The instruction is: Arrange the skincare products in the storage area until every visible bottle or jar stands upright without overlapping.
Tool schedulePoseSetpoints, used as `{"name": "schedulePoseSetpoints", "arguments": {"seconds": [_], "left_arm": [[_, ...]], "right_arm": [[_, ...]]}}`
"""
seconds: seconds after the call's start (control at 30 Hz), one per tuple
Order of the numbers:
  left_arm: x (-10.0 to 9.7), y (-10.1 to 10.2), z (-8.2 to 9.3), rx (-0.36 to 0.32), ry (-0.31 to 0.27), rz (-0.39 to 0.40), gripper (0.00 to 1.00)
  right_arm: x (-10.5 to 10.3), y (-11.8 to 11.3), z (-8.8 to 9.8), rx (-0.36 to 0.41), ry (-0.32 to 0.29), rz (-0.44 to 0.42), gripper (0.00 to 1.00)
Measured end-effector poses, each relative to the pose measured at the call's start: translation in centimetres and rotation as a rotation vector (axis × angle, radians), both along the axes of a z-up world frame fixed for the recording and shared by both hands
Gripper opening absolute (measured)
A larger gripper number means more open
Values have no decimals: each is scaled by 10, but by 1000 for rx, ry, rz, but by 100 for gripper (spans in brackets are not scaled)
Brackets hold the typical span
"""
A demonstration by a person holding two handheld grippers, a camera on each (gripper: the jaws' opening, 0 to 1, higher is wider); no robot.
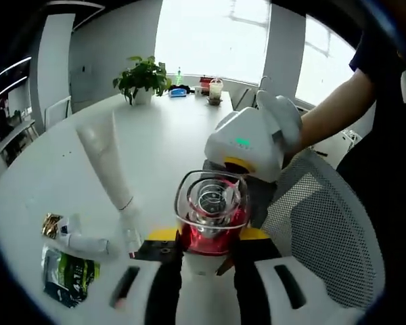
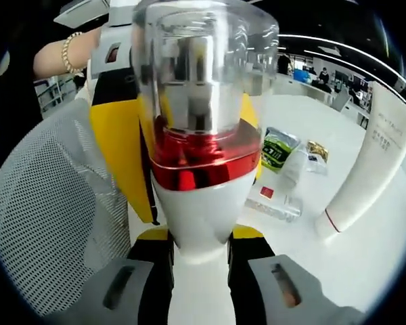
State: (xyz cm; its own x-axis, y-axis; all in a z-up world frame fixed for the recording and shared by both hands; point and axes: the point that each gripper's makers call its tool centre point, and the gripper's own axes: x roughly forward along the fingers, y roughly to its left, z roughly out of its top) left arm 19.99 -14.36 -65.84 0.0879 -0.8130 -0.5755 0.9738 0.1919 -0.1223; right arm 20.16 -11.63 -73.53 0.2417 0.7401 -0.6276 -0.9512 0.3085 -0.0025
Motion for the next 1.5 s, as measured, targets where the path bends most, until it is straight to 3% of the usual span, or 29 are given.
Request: {"name": "schedulePoseSetpoints", "arguments": {"seconds": [0.2,0.47,0.67,0.97,1.13,1.23,1.5], "left_arm": [[1,-1,-10,30,-23,-3,25],[1,-4,-4,6,-18,7,26],[-1,-5,-5,-9,14,23,27],[-1,-5,-11,4,35,52,28],[3,1,-15,-10,80,101,33],[9,7,-18,-6,60,133,38],[16,21,-23,-10,85,215,44]], "right_arm": [[0,-1,-9,-34,-15,-7,29],[3,0,-6,-23,-25,3,29],[4,-2,-6,-13,-56,10,29],[4,-3,-7,-5,-50,21,29],[6,-10,-7,-4,-37,18,29],[10,-16,-7,-6,-29,6,29],[22,-35,-7,-11,-27,-26,29]]}}
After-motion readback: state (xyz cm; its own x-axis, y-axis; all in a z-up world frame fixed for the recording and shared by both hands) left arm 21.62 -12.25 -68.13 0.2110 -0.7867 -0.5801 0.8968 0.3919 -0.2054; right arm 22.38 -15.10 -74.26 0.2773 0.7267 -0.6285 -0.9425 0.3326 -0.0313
